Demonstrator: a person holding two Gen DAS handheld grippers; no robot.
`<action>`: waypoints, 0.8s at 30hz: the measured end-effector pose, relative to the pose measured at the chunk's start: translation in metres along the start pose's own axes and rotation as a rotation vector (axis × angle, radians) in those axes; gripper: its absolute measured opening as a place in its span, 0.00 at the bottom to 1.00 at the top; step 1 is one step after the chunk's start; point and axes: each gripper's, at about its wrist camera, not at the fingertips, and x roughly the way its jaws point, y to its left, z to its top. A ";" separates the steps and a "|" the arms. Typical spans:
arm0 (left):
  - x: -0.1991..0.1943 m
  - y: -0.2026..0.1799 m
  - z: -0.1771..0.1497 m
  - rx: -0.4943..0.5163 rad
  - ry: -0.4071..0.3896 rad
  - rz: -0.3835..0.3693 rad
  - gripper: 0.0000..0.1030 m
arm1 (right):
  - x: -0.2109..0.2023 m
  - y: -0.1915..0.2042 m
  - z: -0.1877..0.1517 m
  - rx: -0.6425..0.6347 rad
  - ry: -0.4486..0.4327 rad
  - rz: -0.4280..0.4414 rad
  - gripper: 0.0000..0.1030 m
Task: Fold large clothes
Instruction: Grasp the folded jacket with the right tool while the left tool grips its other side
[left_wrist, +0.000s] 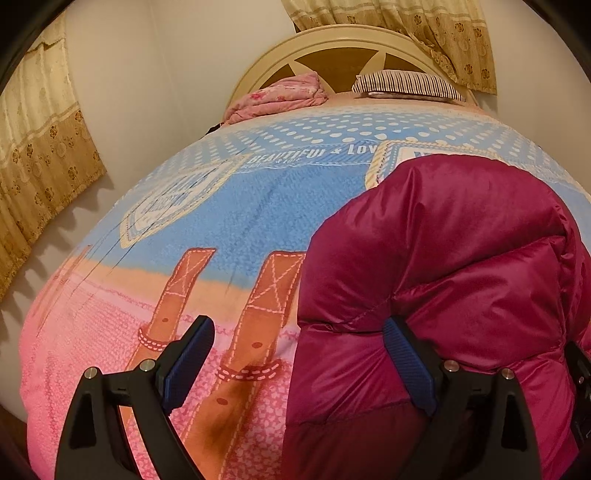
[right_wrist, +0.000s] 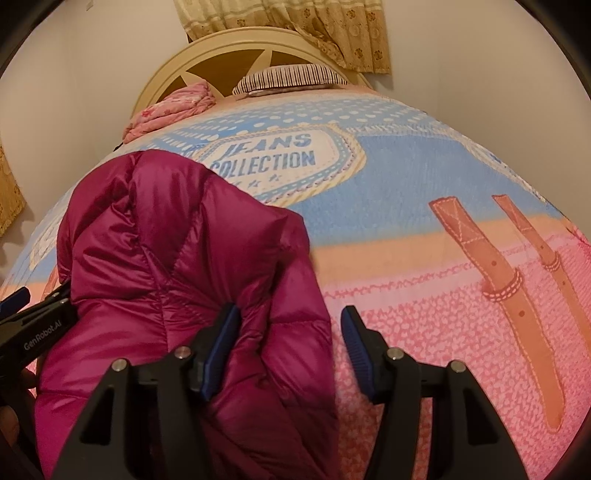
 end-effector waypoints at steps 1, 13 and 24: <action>0.001 0.000 0.000 -0.001 0.002 -0.003 0.91 | 0.000 0.000 -0.001 0.000 -0.001 0.001 0.57; 0.004 0.002 -0.003 -0.016 0.006 -0.019 0.91 | 0.006 0.002 -0.005 -0.021 -0.005 -0.025 0.60; -0.002 0.023 -0.016 -0.072 0.069 -0.145 0.91 | 0.011 0.002 -0.005 -0.027 0.013 -0.022 0.63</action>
